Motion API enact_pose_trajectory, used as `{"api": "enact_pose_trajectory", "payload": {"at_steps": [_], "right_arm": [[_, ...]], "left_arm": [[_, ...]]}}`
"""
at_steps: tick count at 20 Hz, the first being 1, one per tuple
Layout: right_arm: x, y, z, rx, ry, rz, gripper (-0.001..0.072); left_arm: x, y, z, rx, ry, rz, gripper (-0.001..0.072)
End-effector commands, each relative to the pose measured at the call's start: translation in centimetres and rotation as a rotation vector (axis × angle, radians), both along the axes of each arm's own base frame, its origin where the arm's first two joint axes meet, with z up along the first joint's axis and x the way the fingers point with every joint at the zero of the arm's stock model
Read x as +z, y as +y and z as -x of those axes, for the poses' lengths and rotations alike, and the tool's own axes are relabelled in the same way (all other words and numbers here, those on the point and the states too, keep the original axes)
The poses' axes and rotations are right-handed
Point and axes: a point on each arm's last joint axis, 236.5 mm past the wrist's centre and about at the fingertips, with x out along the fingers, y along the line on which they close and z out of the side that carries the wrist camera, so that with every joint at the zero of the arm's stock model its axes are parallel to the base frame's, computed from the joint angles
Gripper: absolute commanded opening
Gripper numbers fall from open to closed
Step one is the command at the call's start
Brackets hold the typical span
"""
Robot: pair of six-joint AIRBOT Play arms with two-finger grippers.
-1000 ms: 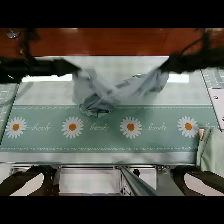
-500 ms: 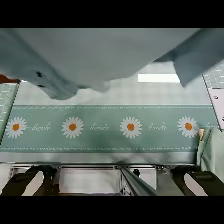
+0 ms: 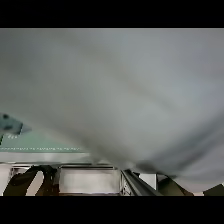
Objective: Fold the shirts.
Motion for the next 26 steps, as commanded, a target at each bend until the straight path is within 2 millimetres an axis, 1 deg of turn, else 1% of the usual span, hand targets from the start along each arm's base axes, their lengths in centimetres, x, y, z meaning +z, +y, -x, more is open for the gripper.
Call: {"api": "enact_pose_trajectory", "payload": {"at_steps": [1,3,6,8,10,13,14,16,18,20,21,22,23,24,25,26], "right_arm": [[-7.0,2.0,-1.8,0.099,0.272,0.005,0.003],[-11.2,2.3,-4.8,0.109,0.398,-0.022,0.003],[-17.5,1.6,-10.4,0.063,0.538,-0.053,0.003],[-21.3,1.2,-14.6,0.033,0.612,-0.075,0.003],[-24.9,1.1,-18.9,0.022,0.69,-0.082,0.003],[-30.1,0.4,-26.8,-0.04,0.74,-0.138,0.003],[-31.7,0.6,-29.0,-0.044,0.765,-0.178,0.003],[-34.6,1.0,-33.4,-0.047,0.804,-0.249,0.003],[-36.9,1.7,-37.2,-0.041,0.828,-0.318,0.003],[-38.9,2.1,-40.5,-0.052,0.85,-0.399,0.003],[-39.7,1.5,-41.7,-0.081,0.869,-0.437,0.0031],[-40.5,0.6,-42.4,-0.117,0.909,-0.494,0.0039],[-40.9,-0.2,-42.7,-0.127,0.942,-0.55,0.0286],[-40.9,-0.8,-42.7,-0.107,0.95,-0.568,0.0644],[-40.9,-1.6,-41.9,-0.078,0.974,-0.559,0.0625],[-41.4,-2.6,-40.4,-0.057,1.024,-0.535,0.0625]], "left_arm": [[-5.2,0.1,-4.0,-0.028,0.194,0.032,0.002],[-9.3,-0.4,-7.9,-0.089,0.332,0.073,0.002],[-16.1,-0.8,-14.6,-0.152,0.542,0.135,0.002],[-20.1,-1.3,-19.0,-0.176,0.65,0.161,0.002],[-23.7,-2.3,-23.1,-0.199,0.732,0.184,0.002],[-28.6,-3.3,-29.2,-0.186,0.793,0.244,0.002],[-30.3,-3.5,-30.9,-0.174,0.812,0.269,0.002],[-34.1,-4.1,-33.2,-0.162,0.879,0.296,0.002],[-38.1,-5.0,-34.4,-0.163,0.965,0.309,0.0021],[-41.3,-5.9,-34.9,-0.171,1.035,0.305,0.0021],[-42.6,-6.1,-34.9,-0.175,1.069,0.303,0.0023],[-43.6,-6.1,-34.8,-0.166,1.108,0.324,0.0046],[-44.3,-5.8,-34.7,-0.148,1.148,0.36,0.0222],[-44.9,-5.3,-34.2,-0.131,1.191,0.389,0.0615],[-45.3,-4.6,-33.5,-0.131,1.232,0.386,0.0705],[-46.0,-3.8,-32.1,-0.164,1.278,0.327,0.0705]]}}
